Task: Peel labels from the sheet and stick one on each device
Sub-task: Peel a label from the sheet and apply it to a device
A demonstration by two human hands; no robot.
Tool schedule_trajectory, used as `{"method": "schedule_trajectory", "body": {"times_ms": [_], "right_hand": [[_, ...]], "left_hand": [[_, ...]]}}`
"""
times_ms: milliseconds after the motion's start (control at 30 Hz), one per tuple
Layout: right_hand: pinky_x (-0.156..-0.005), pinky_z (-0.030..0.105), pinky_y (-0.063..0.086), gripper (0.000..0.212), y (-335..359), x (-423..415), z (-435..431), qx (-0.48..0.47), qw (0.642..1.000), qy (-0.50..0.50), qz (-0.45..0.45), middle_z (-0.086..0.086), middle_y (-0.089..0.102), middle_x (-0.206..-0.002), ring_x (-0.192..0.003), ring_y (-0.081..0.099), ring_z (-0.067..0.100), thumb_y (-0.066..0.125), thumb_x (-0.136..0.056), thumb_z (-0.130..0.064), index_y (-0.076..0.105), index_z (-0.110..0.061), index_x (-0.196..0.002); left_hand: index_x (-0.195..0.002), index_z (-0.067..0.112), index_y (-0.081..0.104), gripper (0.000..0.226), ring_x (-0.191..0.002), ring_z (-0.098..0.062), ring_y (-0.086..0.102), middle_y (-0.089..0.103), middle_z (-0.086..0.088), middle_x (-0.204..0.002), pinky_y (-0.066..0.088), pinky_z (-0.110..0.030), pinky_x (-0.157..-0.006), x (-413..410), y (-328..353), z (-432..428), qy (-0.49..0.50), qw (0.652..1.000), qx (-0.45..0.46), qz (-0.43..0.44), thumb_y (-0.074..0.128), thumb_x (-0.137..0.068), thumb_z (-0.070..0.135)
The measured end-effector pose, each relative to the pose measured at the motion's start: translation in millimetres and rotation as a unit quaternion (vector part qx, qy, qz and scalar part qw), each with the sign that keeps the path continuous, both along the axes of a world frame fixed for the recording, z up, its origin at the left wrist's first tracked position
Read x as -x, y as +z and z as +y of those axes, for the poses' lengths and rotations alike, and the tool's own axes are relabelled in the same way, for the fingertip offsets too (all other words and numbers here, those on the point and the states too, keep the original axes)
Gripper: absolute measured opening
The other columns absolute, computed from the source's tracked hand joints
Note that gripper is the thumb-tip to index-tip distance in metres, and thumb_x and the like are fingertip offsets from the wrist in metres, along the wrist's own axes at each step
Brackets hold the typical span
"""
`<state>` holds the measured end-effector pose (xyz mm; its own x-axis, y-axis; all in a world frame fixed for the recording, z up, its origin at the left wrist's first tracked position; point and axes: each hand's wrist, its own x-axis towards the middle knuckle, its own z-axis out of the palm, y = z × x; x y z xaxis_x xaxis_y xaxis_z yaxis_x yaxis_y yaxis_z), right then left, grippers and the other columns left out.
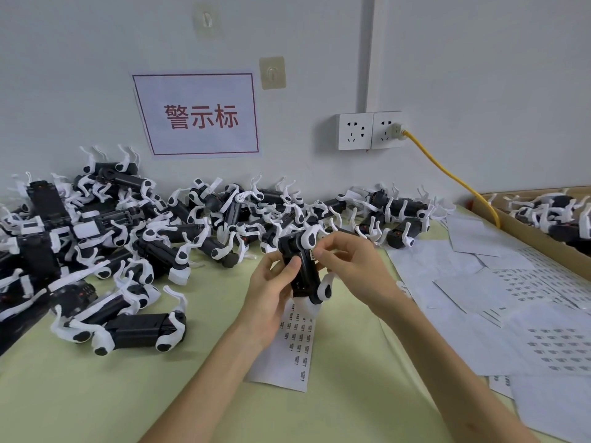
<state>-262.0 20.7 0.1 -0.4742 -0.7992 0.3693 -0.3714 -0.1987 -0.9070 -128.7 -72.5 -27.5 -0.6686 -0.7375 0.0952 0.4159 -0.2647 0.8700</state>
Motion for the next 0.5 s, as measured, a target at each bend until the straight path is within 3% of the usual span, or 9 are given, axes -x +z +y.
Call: {"method": "schedule_trajectory", "body": {"times_ms": [200,333,500], "right_hand": [[-0.068,0.029,0.056,0.016,-1.9,-1.7,-1.7,0.008,0.999,-0.026,0.022,-0.004,0.070,-0.079,-0.082,0.072,0.027,0.069,-0.096,-0.015,0.068,-0.019,-0.080],[-0.071,0.034,0.056,0.017,-3.3,-3.9,-3.8,0.009,0.998,-0.044,0.034,-0.004,0.070,-0.081,-0.083,0.072,0.026,0.069,-0.096,-0.015,0.067,-0.020,-0.080],[-0.073,0.044,0.057,0.014,-5.9,-5.8,-3.8,0.011,0.997,-0.060,0.040,-0.005,0.070,-0.082,-0.078,0.072,0.028,0.069,-0.096,-0.017,0.067,-0.020,-0.082]], "left_hand": [[-0.118,0.003,0.056,0.048,-0.095,-0.024,0.075,0.074,-0.019,-0.113,0.057,-0.025,-0.076,-0.1,-1.5,0.8,0.010,1.000,0.016,-0.005,0.073,-0.078,0.023],[-0.116,0.004,0.056,0.047,-0.095,-0.023,0.075,0.076,-0.014,-0.108,0.055,-0.025,-0.079,0.1,-2.0,-0.1,0.013,0.999,0.031,-0.015,0.073,-0.078,0.024],[-0.121,0.002,0.055,0.053,-0.103,-0.029,0.073,0.073,-0.021,-0.116,0.051,-0.032,-0.088,0.3,-2.5,0.6,0.025,0.999,0.030,-0.023,0.073,-0.077,0.025]]}}
